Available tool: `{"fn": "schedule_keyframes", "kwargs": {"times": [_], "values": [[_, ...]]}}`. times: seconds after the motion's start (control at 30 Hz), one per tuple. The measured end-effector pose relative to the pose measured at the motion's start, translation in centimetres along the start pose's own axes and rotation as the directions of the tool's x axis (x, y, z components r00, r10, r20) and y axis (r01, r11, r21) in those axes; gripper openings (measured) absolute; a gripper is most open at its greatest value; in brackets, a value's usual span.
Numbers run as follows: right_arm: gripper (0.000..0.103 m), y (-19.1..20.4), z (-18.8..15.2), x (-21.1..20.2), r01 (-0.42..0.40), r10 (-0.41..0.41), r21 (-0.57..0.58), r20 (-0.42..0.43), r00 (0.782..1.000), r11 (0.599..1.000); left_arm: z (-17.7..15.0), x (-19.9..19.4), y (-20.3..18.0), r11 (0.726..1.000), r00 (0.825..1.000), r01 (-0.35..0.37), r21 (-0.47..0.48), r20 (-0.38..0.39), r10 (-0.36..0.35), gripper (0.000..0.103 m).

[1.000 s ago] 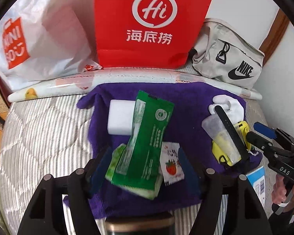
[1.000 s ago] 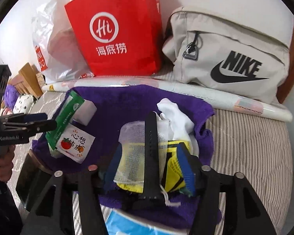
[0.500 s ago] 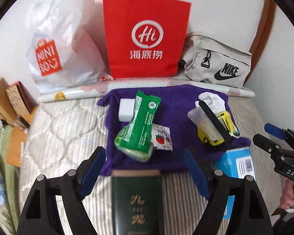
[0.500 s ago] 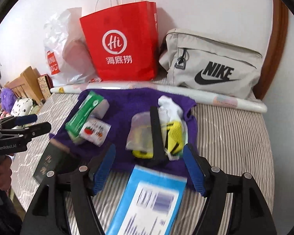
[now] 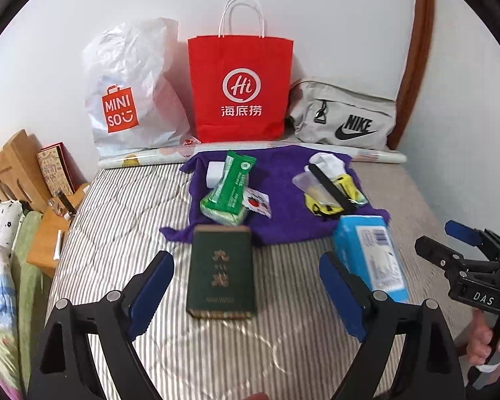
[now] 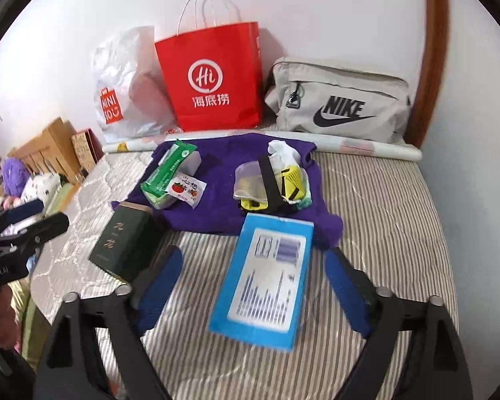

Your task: Organize soft objects

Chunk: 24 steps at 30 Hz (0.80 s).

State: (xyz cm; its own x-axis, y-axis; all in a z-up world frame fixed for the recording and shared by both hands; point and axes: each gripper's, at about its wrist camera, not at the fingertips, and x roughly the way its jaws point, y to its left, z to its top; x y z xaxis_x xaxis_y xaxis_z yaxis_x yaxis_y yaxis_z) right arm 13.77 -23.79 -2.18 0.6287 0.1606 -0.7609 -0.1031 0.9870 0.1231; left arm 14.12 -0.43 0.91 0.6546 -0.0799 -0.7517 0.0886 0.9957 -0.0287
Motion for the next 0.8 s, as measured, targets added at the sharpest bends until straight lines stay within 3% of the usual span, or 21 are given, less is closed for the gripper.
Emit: {"fn": "schedule_keyframes", "kwargs": {"times": [0.27,0.4,0.8], "values": [[0.093,0.8,-4.0,-3.9,0.048,-0.047,-0.014,0.005,0.999,0.999,-4.1,-4.2,-0.4,0.999,0.998,-0.011,-0.040,0.054,0.014,0.089],[0.093,1.6,-5.8,-5.4,0.070,-0.069,-0.046,0.010,0.998,0.997,-5.9,-5.5,-0.5,0.999,0.997,-0.026,-0.047,0.071,0.029,0.098],[0.093,2.1,-8.4,-8.2,0.071,-0.070,-0.026,0.032,0.997,0.997,-7.9,-8.1,-1.2,0.998,0.993,-0.049,-0.028,0.103,0.052,0.098]]}}
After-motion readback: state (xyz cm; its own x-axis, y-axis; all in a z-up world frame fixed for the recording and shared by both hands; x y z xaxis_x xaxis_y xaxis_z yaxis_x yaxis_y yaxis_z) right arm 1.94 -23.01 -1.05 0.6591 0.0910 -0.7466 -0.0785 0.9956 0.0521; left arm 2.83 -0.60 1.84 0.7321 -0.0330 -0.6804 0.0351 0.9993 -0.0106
